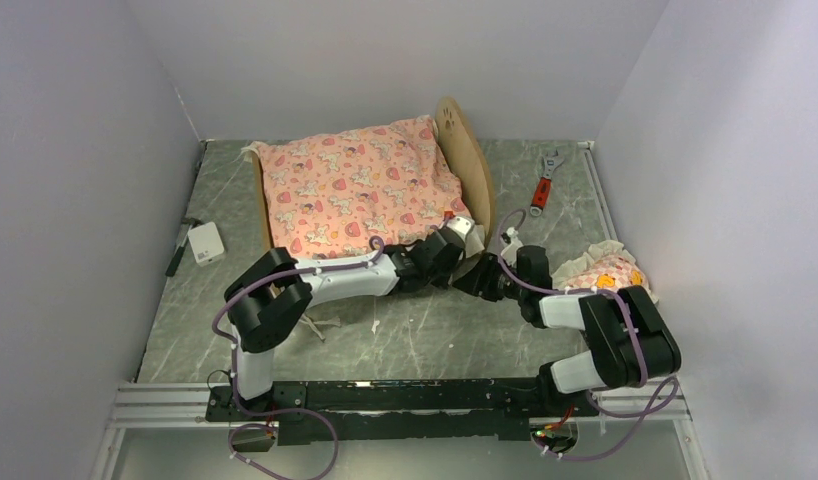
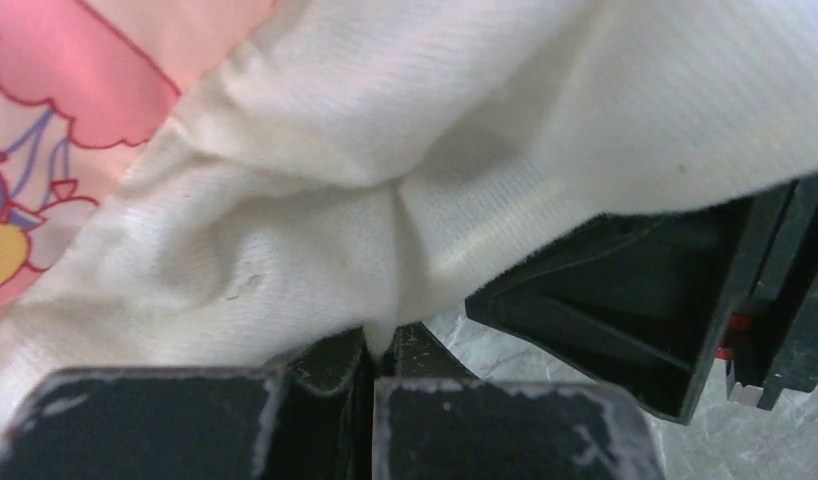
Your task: Set up the pet bed
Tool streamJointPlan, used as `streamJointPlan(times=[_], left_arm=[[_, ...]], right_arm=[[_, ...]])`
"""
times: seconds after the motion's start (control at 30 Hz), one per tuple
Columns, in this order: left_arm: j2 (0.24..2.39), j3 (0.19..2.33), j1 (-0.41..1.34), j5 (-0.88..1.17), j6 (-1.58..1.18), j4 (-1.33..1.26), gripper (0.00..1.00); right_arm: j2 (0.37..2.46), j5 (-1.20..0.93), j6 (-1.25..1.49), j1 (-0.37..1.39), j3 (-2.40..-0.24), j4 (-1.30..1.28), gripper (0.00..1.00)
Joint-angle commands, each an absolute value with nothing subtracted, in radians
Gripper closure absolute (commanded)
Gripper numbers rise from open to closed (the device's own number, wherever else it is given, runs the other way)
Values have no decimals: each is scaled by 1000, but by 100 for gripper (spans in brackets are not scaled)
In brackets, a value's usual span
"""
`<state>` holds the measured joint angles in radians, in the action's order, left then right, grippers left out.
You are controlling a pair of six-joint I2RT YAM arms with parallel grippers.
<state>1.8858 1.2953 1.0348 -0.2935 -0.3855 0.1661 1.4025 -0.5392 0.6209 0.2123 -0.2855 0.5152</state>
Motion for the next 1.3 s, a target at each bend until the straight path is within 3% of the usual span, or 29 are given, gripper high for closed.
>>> streamJointPlan(times=[0.0, 0.27, 0.6, 0.7, 0.83, 0.87, 1.1, 1.27], left_arm=[[1840, 1341, 1020, -262, -449, 235, 100], [1867, 1374, 1014, -236, -469, 262, 100], [1869, 1407, 1013, -216, -479, 283, 100], [1867, 1414, 1012, -202, -488, 290, 100], [1862, 1452, 1012, -204, -509, 355, 100], [1861, 1469, 1009, -206, -514, 391, 100], [1888, 1652, 989, -150, -513, 619, 100], [1907, 1705, 989, -158, -500, 678, 100]], right_arm=[[1438, -581, 631, 230, -279, 688, 53], [1385, -590, 609, 240, -254, 706, 49], [1484, -595, 644, 294, -299, 847, 47], [1524, -557, 653, 299, -313, 857, 56], [1527, -527, 653, 292, -312, 830, 95], [1514, -511, 648, 288, -312, 797, 100], [1361, -274, 621, 255, -315, 456, 100], [1335, -281, 604, 228, -334, 393, 100]])
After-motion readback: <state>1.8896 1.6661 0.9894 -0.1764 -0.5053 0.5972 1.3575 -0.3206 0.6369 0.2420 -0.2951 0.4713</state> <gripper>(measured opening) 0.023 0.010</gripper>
